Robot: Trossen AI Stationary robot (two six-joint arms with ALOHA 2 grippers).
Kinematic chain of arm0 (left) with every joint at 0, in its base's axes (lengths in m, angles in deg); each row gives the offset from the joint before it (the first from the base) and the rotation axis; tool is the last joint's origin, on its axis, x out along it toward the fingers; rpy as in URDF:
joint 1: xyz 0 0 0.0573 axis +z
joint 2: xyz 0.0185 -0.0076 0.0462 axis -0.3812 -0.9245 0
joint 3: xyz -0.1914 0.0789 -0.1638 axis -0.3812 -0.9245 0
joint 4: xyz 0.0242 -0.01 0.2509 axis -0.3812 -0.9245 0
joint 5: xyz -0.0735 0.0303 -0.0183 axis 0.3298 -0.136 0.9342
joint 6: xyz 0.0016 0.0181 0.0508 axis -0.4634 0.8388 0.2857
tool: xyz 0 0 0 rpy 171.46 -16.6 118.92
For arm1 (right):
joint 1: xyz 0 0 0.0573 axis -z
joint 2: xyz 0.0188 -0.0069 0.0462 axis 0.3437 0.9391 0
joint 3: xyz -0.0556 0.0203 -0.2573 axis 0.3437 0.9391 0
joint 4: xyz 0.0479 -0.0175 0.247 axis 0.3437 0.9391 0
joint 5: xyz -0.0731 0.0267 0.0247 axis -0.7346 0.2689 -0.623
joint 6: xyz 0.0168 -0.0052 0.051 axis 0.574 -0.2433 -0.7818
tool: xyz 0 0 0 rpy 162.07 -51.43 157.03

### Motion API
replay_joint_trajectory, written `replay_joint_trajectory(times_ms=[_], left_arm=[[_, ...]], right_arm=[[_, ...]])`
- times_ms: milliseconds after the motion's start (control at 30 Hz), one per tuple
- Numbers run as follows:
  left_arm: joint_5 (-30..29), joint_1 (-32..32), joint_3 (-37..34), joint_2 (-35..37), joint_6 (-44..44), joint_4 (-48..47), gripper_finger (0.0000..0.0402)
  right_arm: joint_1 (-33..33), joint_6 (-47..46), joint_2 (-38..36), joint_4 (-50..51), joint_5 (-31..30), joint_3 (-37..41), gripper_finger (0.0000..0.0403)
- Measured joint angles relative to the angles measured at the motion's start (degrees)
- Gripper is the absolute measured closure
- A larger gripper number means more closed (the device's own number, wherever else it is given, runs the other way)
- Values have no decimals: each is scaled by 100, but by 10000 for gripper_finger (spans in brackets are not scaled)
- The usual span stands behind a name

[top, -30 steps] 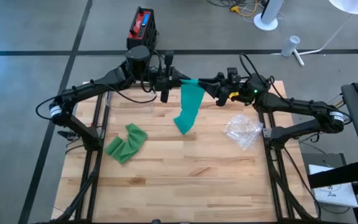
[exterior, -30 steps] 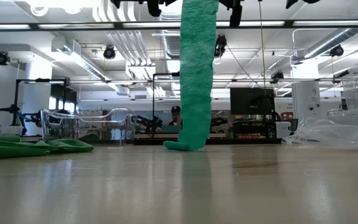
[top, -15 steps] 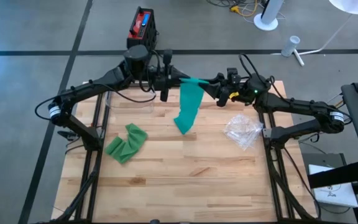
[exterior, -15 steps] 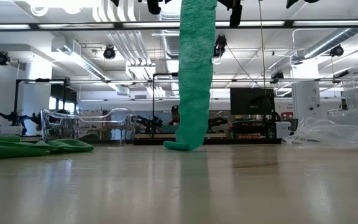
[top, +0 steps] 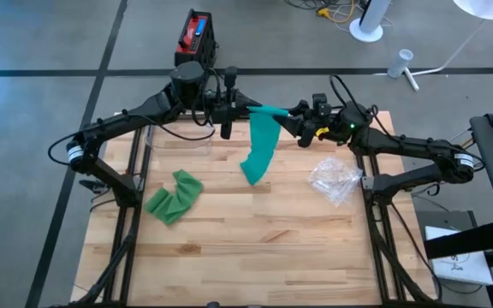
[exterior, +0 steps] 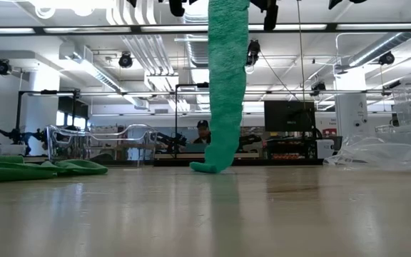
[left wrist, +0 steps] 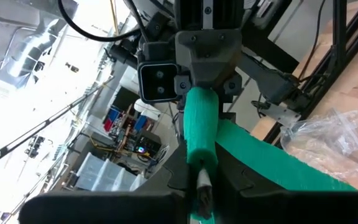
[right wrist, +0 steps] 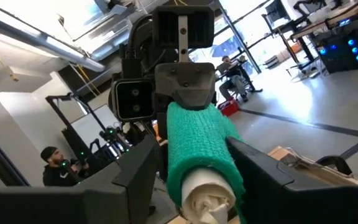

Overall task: Roll bandage
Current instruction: Roll the blue bandage

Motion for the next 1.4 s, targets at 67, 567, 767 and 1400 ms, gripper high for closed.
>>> replay_joint_trajectory(times_ms=[67,567,767,1400], left_arm=[[-39,0,2,0,-68,-1,375],[-382,14,327,5,-2565,-789,267],[-79,15,1099,-108,-3382,-1903,162],[989,195,1993,-992,-4753,-2434,141]], right_arm=[[2,118,0,-1,-46,0,255],[4,1913,4,-89,-115,2,383],[2,2998,23,-36,-110,2,373],[2,3960,114,2,-81,9,378]])
